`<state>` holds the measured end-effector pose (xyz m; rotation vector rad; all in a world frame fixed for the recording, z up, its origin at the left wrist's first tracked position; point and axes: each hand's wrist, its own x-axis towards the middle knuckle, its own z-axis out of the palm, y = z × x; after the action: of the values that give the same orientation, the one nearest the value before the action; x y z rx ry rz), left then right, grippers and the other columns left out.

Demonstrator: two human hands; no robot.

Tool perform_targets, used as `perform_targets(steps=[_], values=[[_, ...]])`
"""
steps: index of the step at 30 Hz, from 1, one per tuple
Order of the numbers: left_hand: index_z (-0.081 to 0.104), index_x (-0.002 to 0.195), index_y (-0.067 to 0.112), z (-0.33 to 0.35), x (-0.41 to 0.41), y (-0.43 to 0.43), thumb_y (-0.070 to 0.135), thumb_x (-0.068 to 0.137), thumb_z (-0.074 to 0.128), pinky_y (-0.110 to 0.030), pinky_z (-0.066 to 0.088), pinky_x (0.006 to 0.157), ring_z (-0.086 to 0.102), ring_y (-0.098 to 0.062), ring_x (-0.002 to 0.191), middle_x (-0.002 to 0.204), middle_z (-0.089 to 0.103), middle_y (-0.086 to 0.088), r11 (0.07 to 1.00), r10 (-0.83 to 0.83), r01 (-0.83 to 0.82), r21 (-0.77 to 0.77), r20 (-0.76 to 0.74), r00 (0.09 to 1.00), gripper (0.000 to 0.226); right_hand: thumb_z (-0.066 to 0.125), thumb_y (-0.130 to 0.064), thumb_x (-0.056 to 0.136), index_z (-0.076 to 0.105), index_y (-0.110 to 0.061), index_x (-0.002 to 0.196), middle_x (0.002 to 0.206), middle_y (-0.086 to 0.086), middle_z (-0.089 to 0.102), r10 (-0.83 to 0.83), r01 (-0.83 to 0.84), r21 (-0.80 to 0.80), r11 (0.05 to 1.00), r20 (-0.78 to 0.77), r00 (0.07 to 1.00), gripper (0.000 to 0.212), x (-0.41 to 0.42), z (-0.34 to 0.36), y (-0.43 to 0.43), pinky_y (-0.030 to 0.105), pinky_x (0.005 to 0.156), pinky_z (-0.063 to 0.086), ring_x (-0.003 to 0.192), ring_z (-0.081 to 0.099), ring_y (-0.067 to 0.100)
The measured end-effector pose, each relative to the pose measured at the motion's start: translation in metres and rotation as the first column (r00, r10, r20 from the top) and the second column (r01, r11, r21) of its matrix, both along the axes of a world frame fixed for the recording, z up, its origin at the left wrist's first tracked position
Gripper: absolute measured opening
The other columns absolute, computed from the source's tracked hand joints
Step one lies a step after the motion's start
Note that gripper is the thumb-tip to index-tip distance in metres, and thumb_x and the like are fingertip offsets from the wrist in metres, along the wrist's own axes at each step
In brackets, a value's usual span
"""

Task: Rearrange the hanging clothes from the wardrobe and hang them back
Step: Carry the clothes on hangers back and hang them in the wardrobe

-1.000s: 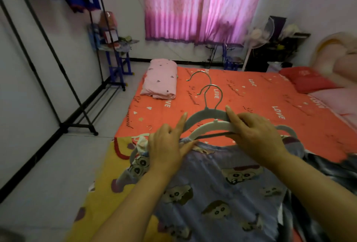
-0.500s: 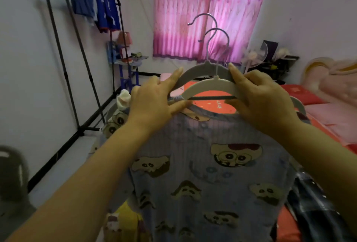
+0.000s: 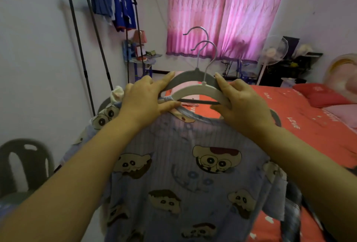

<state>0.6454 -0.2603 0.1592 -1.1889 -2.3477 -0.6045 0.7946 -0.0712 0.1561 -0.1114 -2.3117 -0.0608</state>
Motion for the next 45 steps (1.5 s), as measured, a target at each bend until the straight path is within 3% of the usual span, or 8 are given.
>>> perform_targets(steps=[4, 10, 14, 19, 26, 34, 38, 45], values=[[0.018, 0.143, 0.041, -0.027, -0.038, 0.018, 0.061, 0.079, 0.051, -0.030, 0.024, 0.070, 0.035, -0.016, 0.079, 0.085, 0.036, 0.000, 1.000, 0.005, -0.005, -0.021, 0.021, 1.000, 0.075, 0.081, -0.021, 0.070, 0.050, -0.003, 0.133, 0.087, 0.020, 0.059, 0.019, -0.018, -0.017, 1.000, 0.036, 0.999, 0.073, -0.039, -0.023, 0.020, 0.032, 0.054, 0.040, 0.072, 0.056, 0.036], [0.017, 0.143, 0.043, -0.074, -0.114, 0.067, 0.063, 0.079, 0.051, -0.031, 0.027, 0.069, 0.038, -0.017, 0.080, 0.085, 0.038, -0.001, 0.998, 0.034, -0.030, -0.048, 0.076, 0.997, 0.075, 0.083, -0.020, 0.067, 0.052, -0.005, 0.131, 0.085, 0.019, 0.060, 0.040, -0.034, -0.066, 0.997, 0.094, 0.995, 0.073, -0.117, -0.064, 0.070, 0.032, 0.052, 0.041, 0.070, 0.056, 0.036], [0.006, 0.135, 0.048, -0.112, -0.174, 0.116, 0.064, 0.078, 0.051, -0.031, 0.027, 0.068, 0.047, -0.022, 0.086, 0.085, 0.042, 0.000, 0.995, 0.040, -0.028, -0.091, 0.130, 0.991, 0.074, 0.083, -0.021, 0.068, 0.052, -0.006, 0.132, 0.085, 0.018, 0.059, 0.042, -0.021, -0.126, 0.992, 0.168, 0.985, 0.072, -0.179, -0.102, 0.119, 0.038, 0.052, 0.043, 0.073, 0.056, 0.038], [0.018, 0.142, 0.044, -0.161, -0.242, 0.178, 0.065, 0.078, 0.052, -0.032, 0.031, 0.068, 0.050, -0.024, 0.088, 0.088, 0.047, -0.003, 0.981, 0.091, -0.054, -0.186, 0.192, 0.977, 0.075, 0.082, -0.020, 0.069, 0.051, -0.007, 0.133, 0.083, 0.018, 0.059, 0.038, 0.025, -0.222, 0.975, 0.272, 0.961, 0.071, -0.248, -0.155, 0.177, 0.042, 0.050, 0.044, 0.070, 0.055, 0.038], [0.015, 0.143, 0.045, -0.234, -0.321, 0.237, 0.065, 0.079, 0.050, -0.029, 0.025, 0.070, 0.047, -0.021, 0.093, 0.087, 0.034, 0.002, 0.959, 0.133, -0.054, -0.279, 0.273, 0.953, 0.075, 0.085, -0.018, 0.065, 0.055, -0.004, 0.128, 0.077, 0.018, 0.060, 0.060, 0.045, -0.287, 0.957, 0.348, 0.935, 0.071, -0.329, -0.229, 0.235, 0.038, 0.046, 0.042, 0.062, 0.055, 0.037], [0.020, 0.143, 0.045, -0.340, -0.400, 0.296, 0.066, 0.079, 0.051, -0.031, 0.035, 0.081, 0.048, -0.023, 0.101, 0.101, 0.050, -0.005, 0.947, 0.137, -0.008, -0.322, 0.381, 0.914, 0.074, 0.076, -0.027, 0.076, 0.046, -0.016, 0.137, 0.088, 0.013, 0.059, 0.002, 0.202, -0.362, 0.910, 0.492, 0.871, 0.070, -0.402, -0.336, 0.288, 0.039, 0.056, 0.042, 0.076, 0.054, 0.034], [0.025, 0.143, 0.042, -0.410, -0.430, 0.318, 0.066, 0.078, 0.052, -0.031, 0.034, 0.078, 0.049, -0.022, 0.099, 0.097, 0.050, -0.003, 0.930, 0.158, 0.012, -0.367, 0.430, 0.889, 0.074, 0.066, -0.035, 0.084, 0.033, -0.025, 0.144, 0.100, 0.009, 0.055, -0.012, 0.287, -0.368, 0.884, 0.596, 0.803, 0.069, -0.432, -0.406, 0.310, 0.038, 0.067, 0.041, 0.091, 0.050, 0.029], [0.039, 0.140, 0.029, -0.529, -0.454, 0.341, 0.057, 0.079, 0.059, -0.032, 0.032, 0.081, 0.044, -0.023, 0.101, 0.102, 0.049, -0.005, 0.929, 0.235, -0.031, -0.369, 0.523, 0.819, 0.070, 0.060, -0.032, 0.087, 0.032, -0.030, 0.144, 0.106, 0.007, 0.053, -0.082, 0.437, -0.321, 0.840, 0.720, 0.689, 0.064, -0.474, -0.519, 0.326, 0.034, 0.074, 0.037, 0.097, 0.049, 0.029]])
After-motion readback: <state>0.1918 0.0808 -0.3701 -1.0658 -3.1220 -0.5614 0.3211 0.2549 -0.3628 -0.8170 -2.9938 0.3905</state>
